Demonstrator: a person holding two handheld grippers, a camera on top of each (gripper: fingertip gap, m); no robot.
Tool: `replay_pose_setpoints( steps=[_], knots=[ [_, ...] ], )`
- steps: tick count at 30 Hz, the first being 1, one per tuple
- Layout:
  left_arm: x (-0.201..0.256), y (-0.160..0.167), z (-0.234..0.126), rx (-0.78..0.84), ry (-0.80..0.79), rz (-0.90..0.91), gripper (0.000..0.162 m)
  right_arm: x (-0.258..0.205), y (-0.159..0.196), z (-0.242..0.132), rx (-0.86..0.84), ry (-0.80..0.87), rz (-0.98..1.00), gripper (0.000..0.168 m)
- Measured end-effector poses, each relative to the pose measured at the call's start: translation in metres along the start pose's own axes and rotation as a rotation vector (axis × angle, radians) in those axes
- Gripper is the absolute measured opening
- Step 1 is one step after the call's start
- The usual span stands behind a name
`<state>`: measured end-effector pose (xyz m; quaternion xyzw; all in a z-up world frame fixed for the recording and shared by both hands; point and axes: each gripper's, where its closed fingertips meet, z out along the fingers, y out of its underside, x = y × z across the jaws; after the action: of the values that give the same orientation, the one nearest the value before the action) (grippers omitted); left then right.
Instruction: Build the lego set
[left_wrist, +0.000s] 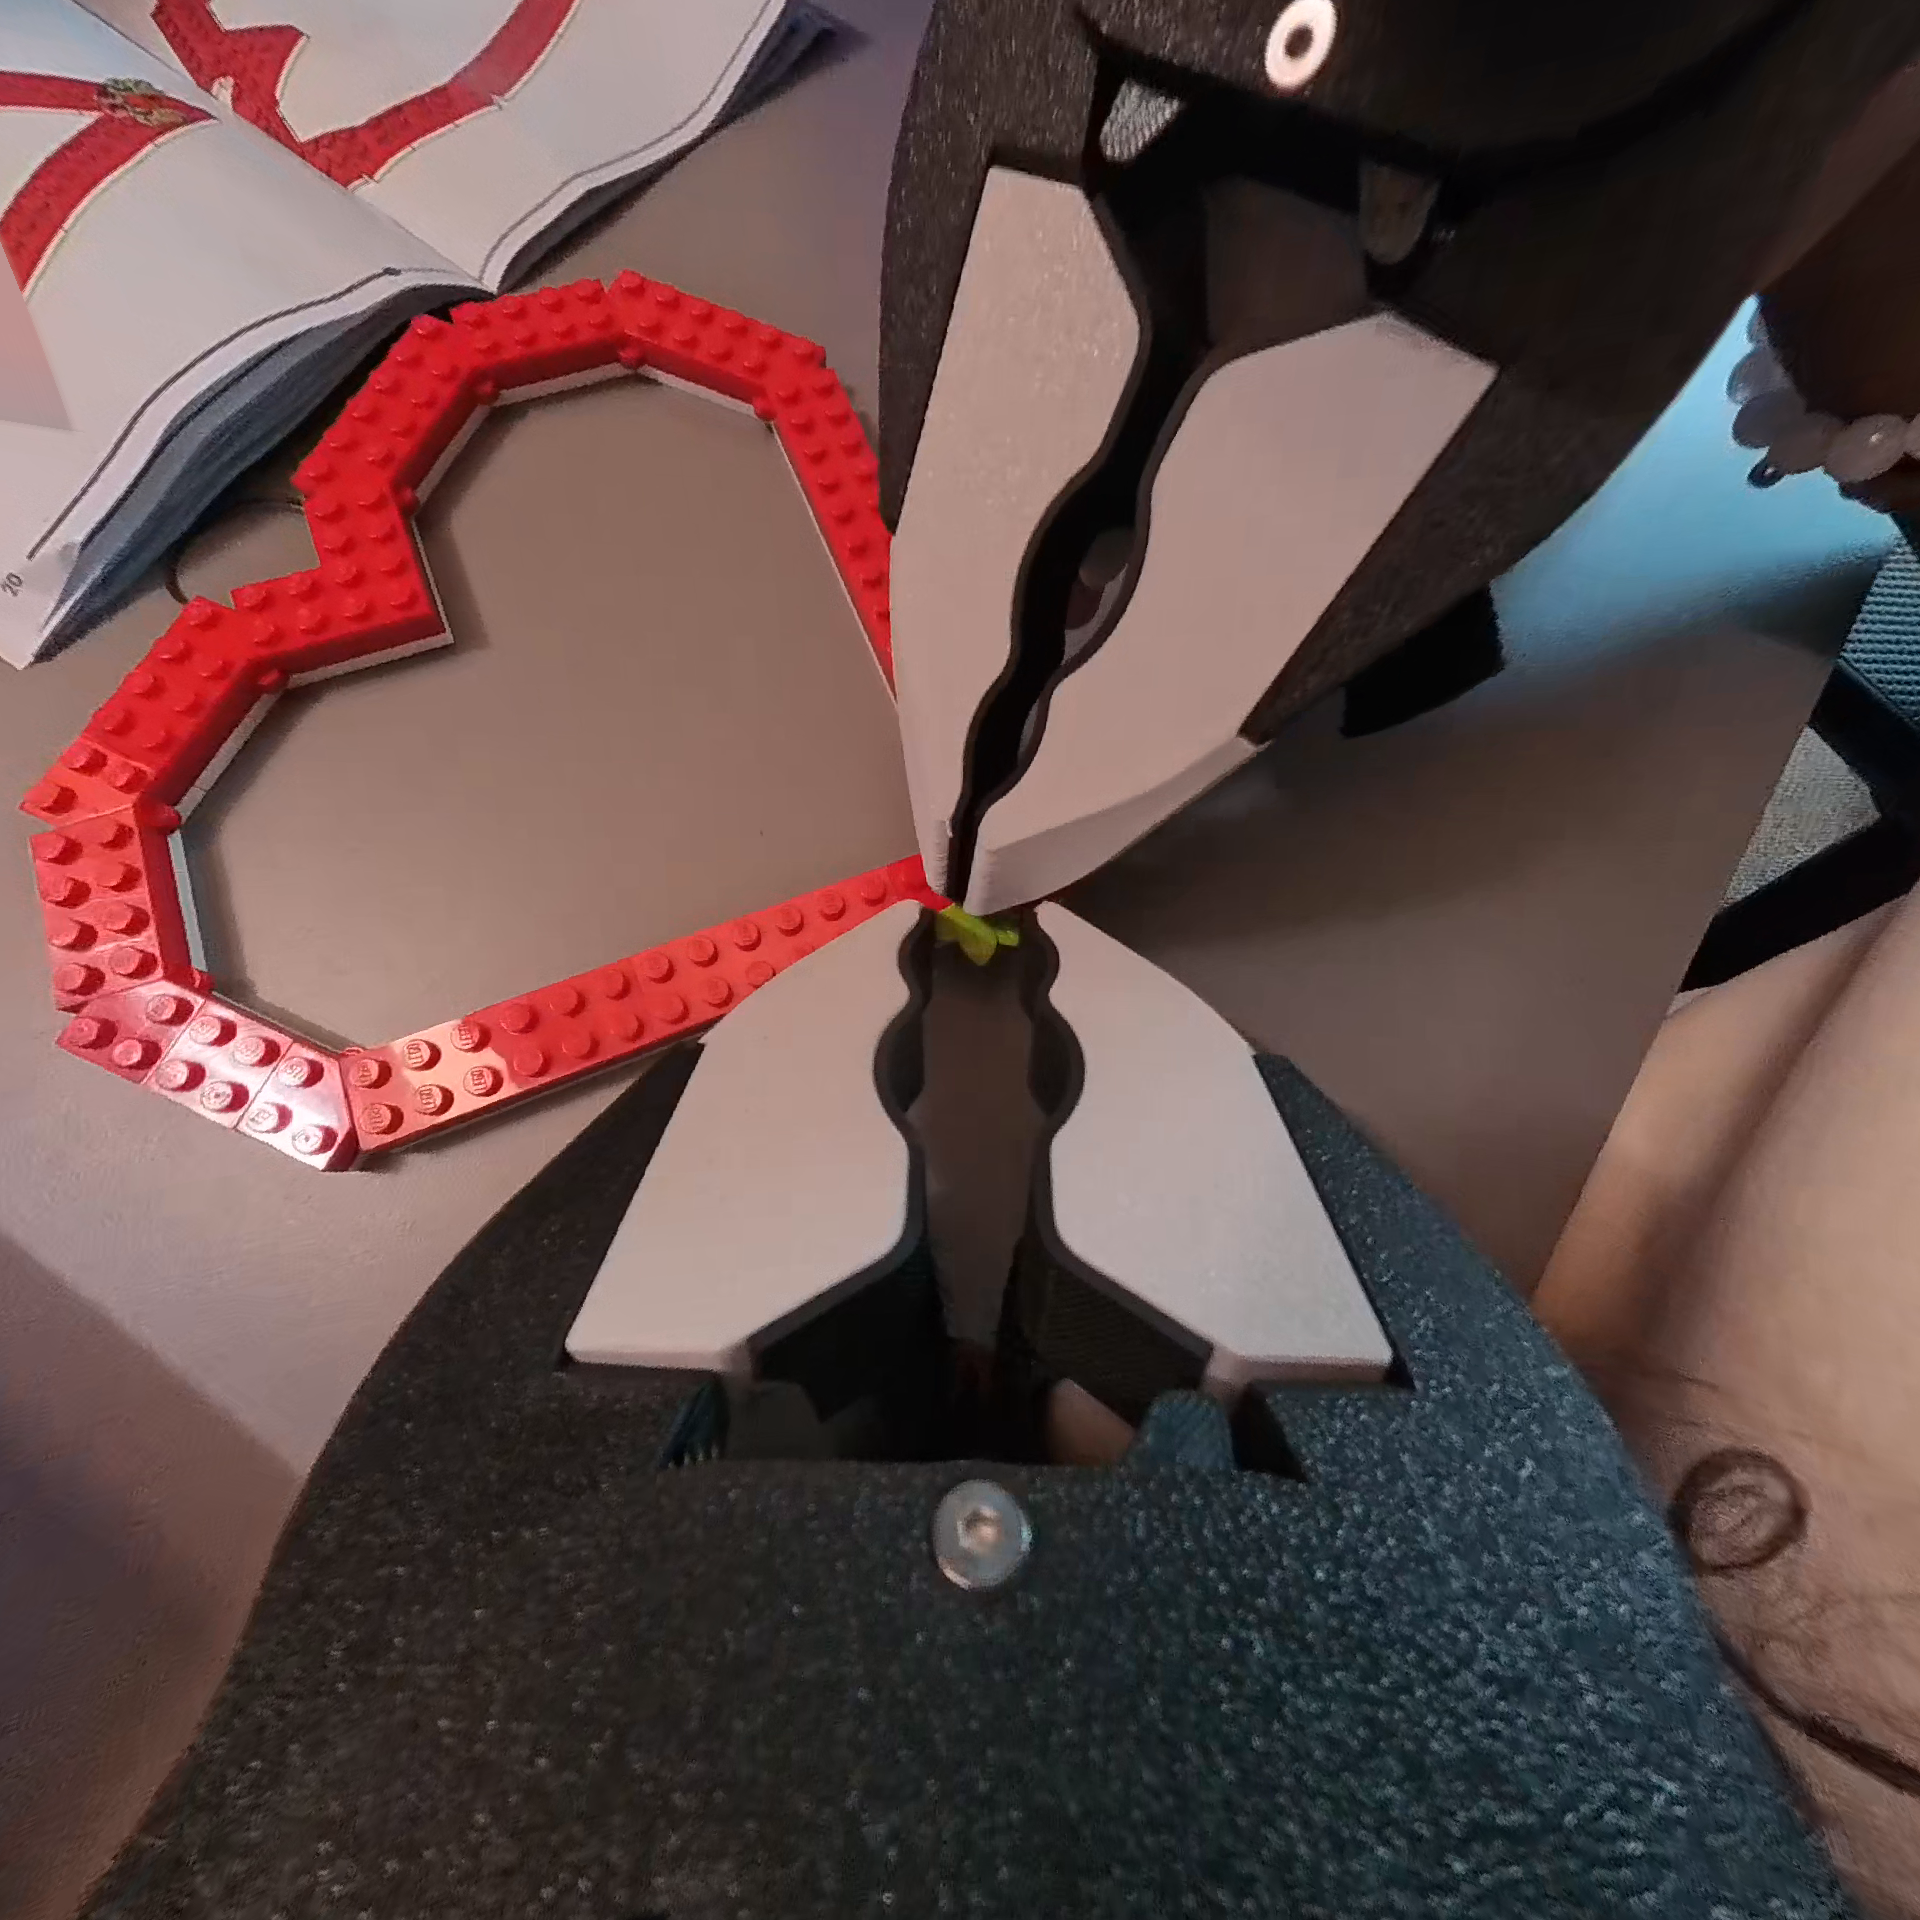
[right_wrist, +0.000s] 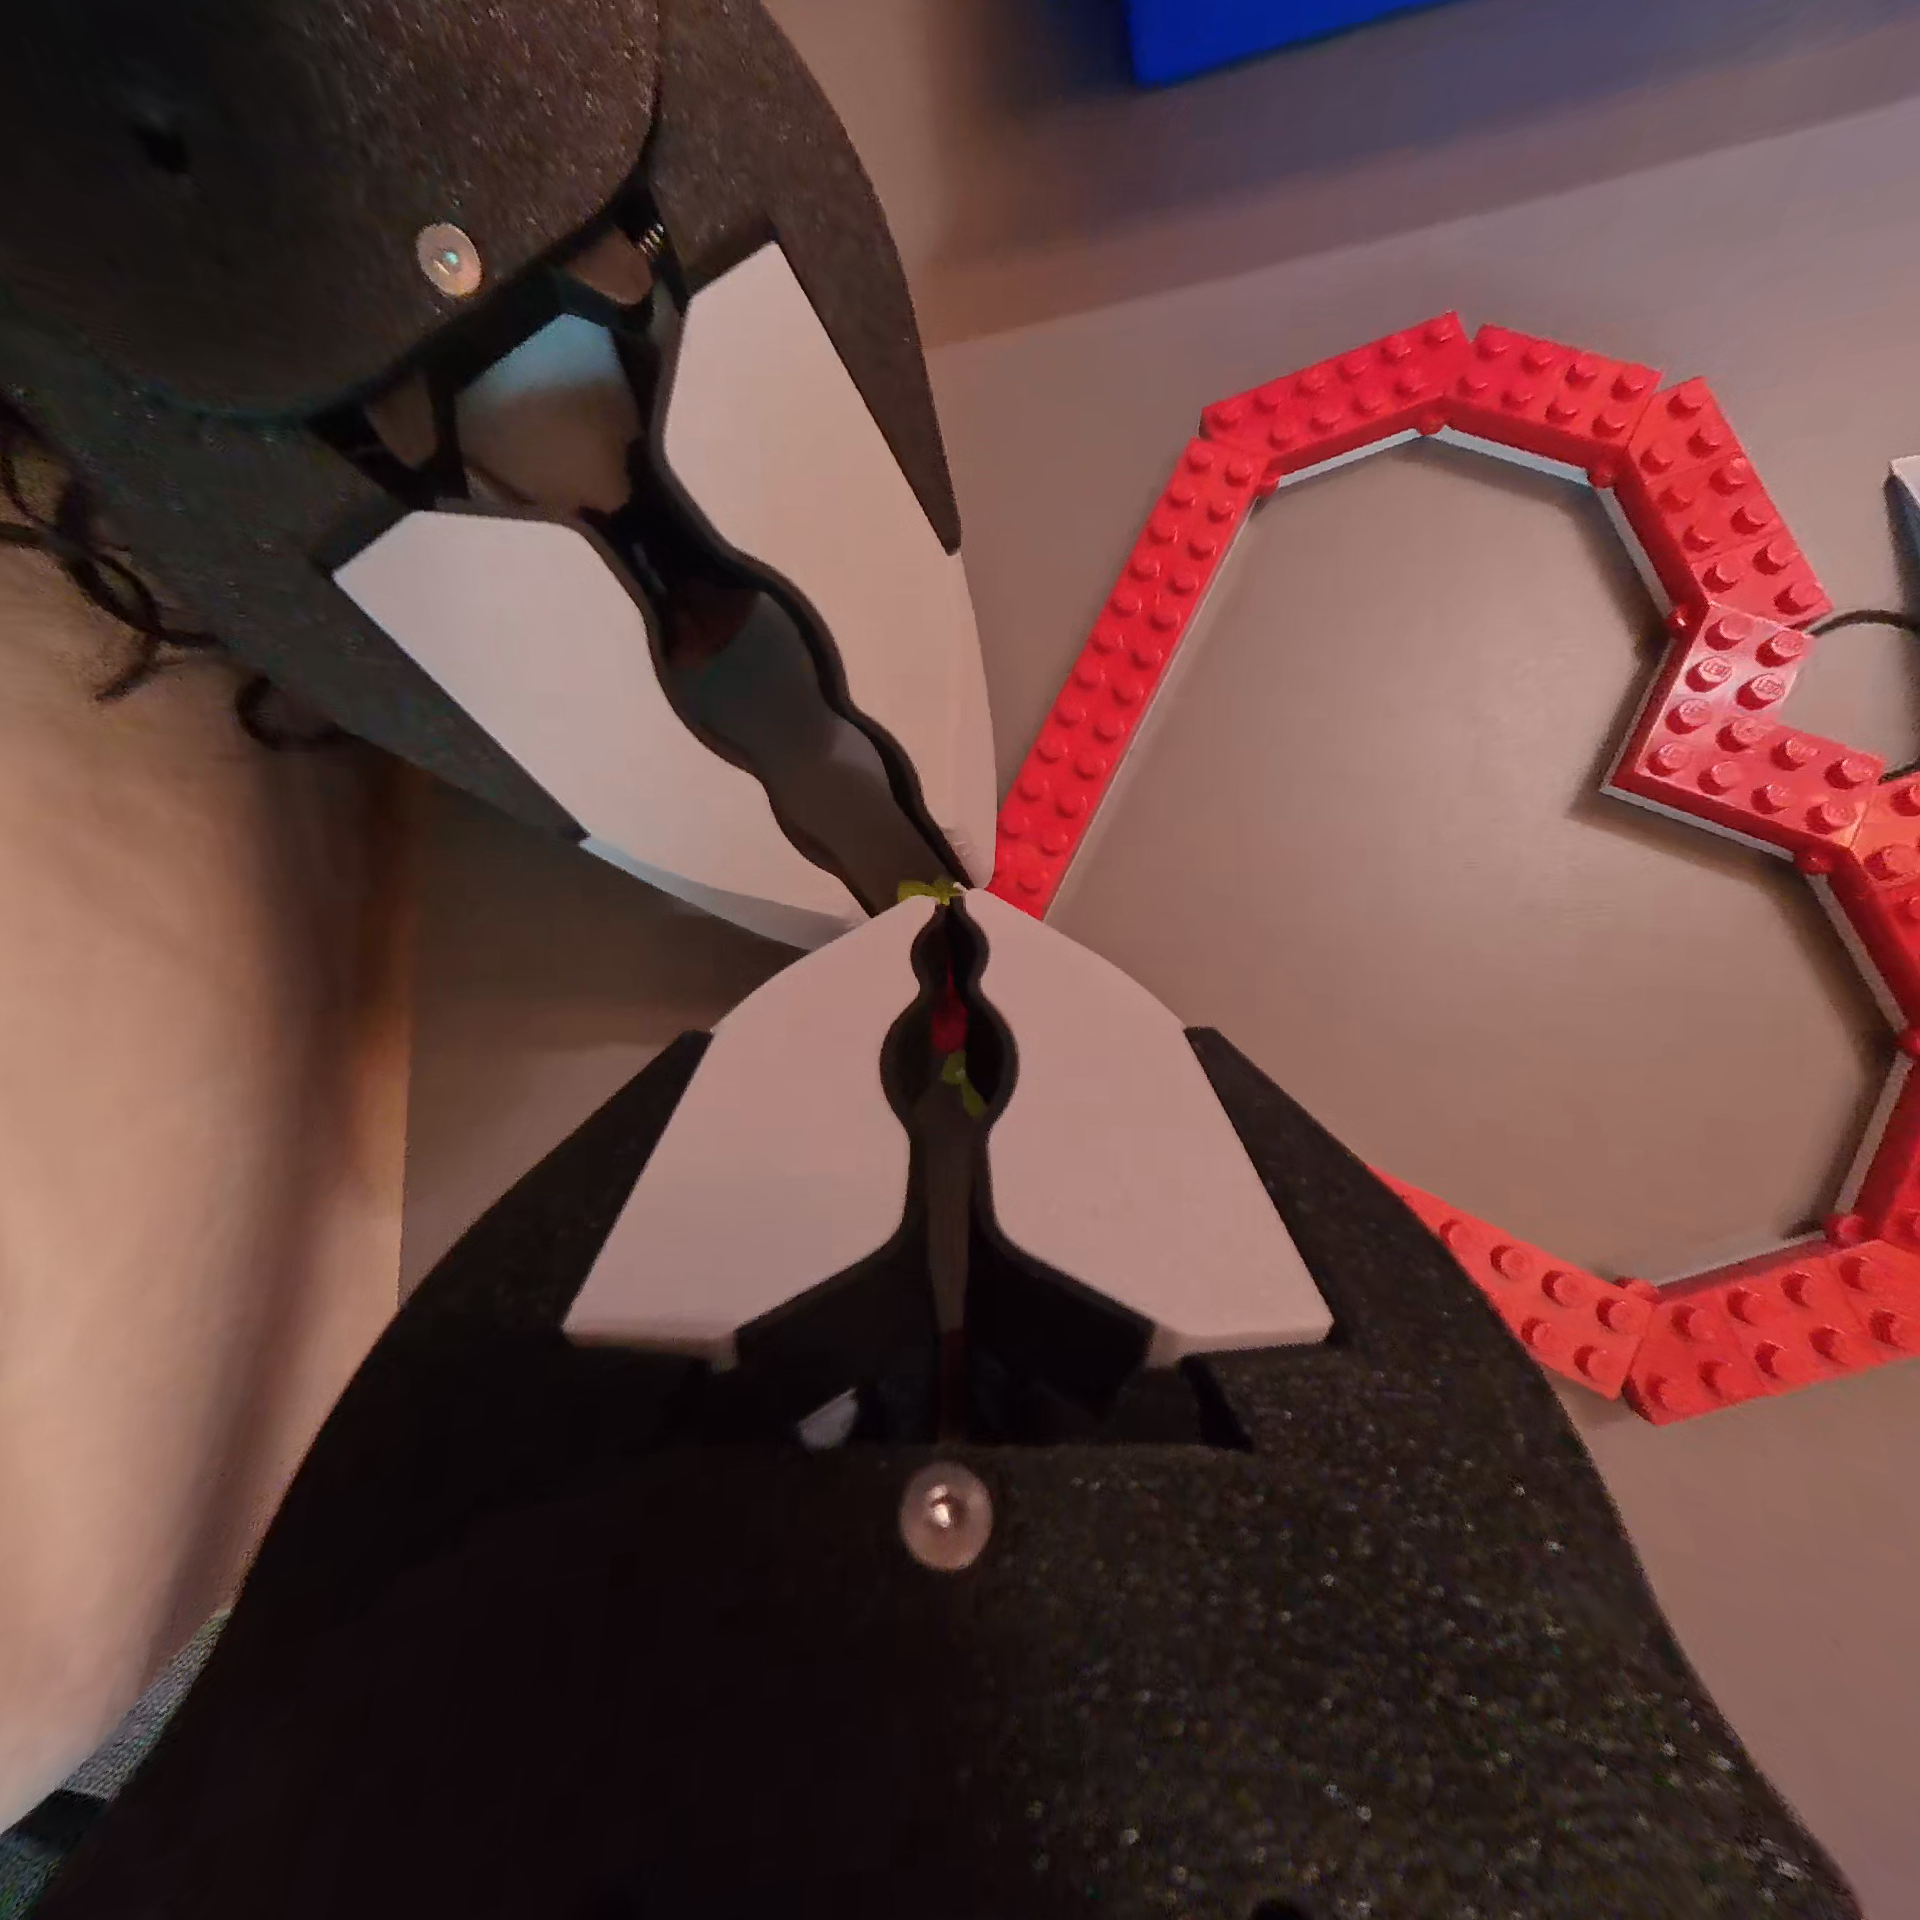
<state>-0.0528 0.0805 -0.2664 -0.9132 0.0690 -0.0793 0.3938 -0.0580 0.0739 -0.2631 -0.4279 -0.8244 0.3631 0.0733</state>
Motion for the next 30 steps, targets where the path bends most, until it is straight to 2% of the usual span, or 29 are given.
replay_pose_setpoints(
  steps=[6, 12, 18, 26, 30],
  knots=[
    [0.0012, 0.0010, -0.0018, 0.000, 0.008, 0.017, 0.017, 0.0019, 0.0014, 0.0001, -0.024, 0.040, 0.002, 0.000],
    [0.0030, 0.0004, -0.0017, 0.019, 0.004, 0.073, 0.010, 0.0023, 0.0018, -0.0002, -0.004, 0.023, 0.053, 0.000],
    [0.0014, 0.0006, -0.0009, 0.032, 0.026, 0.044, 0.008, 0.0024, 0.0023, -0.0002, 0.061, -0.034, 0.144, 0.000],
    [0.0025, 0.0001, 0.0000, 0.023, 0.030, 0.043, 0.004, 0.0023, 0.0031, -0.0003, 0.148, 0.012, 0.139, 0.002],
    [0.0028, 0.0001, 0.0001, 0.008, 0.038, 0.032, 0.003, 0.0023, 0.0020, -0.0010, 0.185, -0.017, 0.136, 0.000]
  ],
)
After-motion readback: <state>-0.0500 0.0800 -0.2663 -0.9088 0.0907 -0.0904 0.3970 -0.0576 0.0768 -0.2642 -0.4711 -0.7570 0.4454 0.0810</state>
